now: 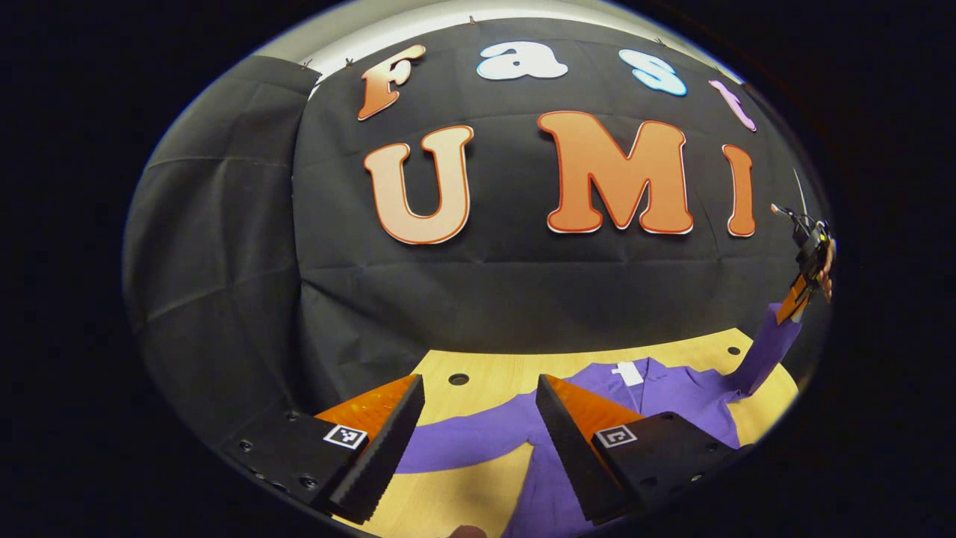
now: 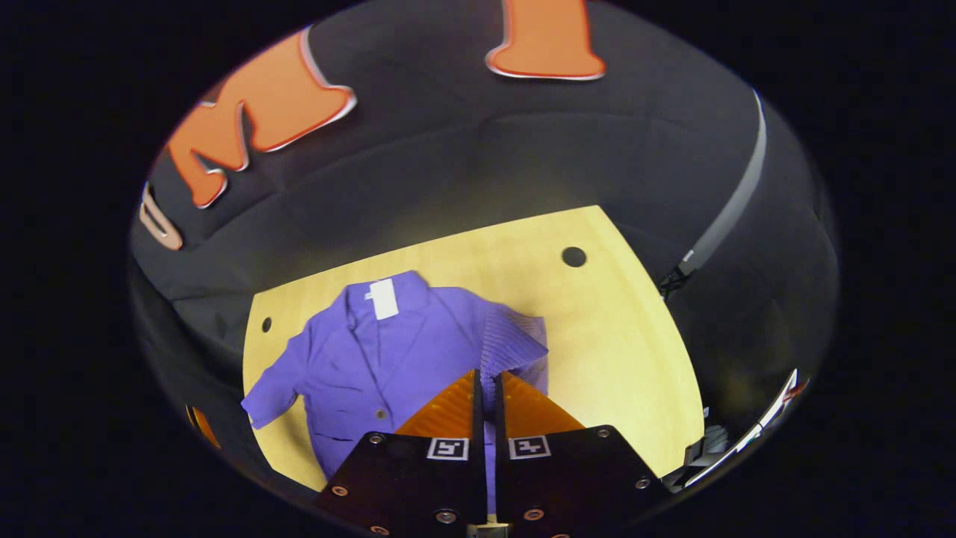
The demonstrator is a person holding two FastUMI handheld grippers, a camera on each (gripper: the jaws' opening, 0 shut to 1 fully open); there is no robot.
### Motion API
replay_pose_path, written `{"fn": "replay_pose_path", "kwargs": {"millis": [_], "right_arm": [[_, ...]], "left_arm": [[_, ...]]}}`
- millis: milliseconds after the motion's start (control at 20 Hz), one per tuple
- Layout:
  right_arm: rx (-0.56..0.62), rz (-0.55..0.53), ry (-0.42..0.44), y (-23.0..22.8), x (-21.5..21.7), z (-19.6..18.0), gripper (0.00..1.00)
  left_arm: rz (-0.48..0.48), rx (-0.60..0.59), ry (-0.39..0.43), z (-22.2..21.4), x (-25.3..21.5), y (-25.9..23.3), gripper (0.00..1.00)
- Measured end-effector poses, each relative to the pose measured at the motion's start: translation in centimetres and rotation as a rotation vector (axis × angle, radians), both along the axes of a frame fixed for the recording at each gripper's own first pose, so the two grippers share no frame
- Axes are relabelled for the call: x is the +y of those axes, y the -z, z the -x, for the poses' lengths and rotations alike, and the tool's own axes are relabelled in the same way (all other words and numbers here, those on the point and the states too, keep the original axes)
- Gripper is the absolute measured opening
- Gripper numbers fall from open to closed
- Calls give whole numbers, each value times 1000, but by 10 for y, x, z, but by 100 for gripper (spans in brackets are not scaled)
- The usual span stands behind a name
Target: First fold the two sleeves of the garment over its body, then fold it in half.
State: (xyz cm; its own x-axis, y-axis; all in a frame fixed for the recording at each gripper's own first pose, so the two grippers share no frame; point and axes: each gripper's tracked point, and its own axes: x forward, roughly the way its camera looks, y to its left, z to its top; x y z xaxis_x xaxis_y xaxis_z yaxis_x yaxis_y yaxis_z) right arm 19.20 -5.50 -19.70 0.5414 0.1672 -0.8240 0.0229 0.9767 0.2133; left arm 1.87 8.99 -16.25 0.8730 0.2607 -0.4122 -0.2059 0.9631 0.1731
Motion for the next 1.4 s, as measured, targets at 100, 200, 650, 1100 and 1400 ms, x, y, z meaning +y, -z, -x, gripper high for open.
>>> {"fn": "replay_pose_path", "kwargs": {"millis": [100,200,650,1100,1400], "right_arm": [[-14,6,-52,-11,38,0,5],[-24,14,-102,-17,76,0,5],[-23,-13,-283,-19,235,-9,5],[-42,-140,-407,-26,302,9,33],[-190,-234,-323,-73,261,3,53]], "left_arm": [[1,4,-3,2,18,1,95],[0,5,-6,5,34,4,95],[-12,43,-68,23,109,16,95],[1,115,-110,29,131,46,95],[-17,142,-113,17,141,59,95]]}}
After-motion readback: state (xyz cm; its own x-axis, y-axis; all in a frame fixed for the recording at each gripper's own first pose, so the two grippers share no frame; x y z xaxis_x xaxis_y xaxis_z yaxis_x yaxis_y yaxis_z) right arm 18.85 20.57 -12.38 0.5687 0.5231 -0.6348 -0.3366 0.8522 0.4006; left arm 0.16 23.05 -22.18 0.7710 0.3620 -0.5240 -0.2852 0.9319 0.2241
